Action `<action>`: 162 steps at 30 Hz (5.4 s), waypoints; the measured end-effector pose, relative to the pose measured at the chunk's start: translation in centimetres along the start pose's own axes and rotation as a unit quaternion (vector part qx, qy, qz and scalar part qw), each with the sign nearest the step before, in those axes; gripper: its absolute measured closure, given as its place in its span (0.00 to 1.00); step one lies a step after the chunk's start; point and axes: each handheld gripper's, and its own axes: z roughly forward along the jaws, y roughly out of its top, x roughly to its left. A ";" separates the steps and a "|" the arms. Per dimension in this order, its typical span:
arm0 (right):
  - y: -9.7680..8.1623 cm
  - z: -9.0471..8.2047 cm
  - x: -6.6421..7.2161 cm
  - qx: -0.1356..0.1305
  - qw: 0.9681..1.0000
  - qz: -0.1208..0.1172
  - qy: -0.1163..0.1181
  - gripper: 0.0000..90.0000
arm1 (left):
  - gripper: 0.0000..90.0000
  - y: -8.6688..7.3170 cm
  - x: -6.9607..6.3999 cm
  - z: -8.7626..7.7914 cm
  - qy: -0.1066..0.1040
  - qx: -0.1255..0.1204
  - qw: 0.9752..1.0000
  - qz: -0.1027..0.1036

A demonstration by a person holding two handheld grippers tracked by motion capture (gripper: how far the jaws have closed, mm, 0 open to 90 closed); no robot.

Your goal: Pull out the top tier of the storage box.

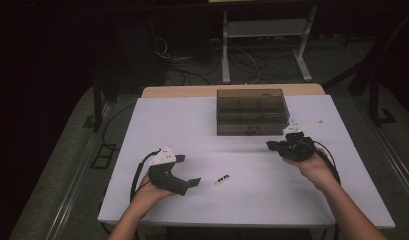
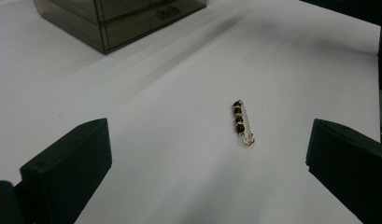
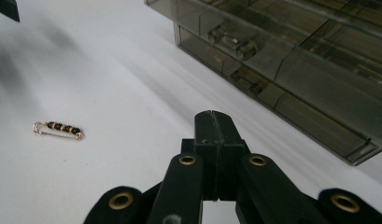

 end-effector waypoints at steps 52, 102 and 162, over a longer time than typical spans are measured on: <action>7.5 4.8 -4.0 0.040 0.999 0.028 0.004 0.98 | 0.00 -0.1 -0.1 0.1 -0.003 0.002 1.000 -0.001; 7.0 5.6 -3.3 0.066 0.997 0.025 0.020 0.98 | 0.00 -0.1 -0.1 0.2 -0.005 0.003 1.000 -0.002; 5.5 4.0 -2.8 0.072 0.997 0.019 0.023 0.98 | 0.00 -0.1 -0.2 0.2 -0.006 0.004 1.000 -0.001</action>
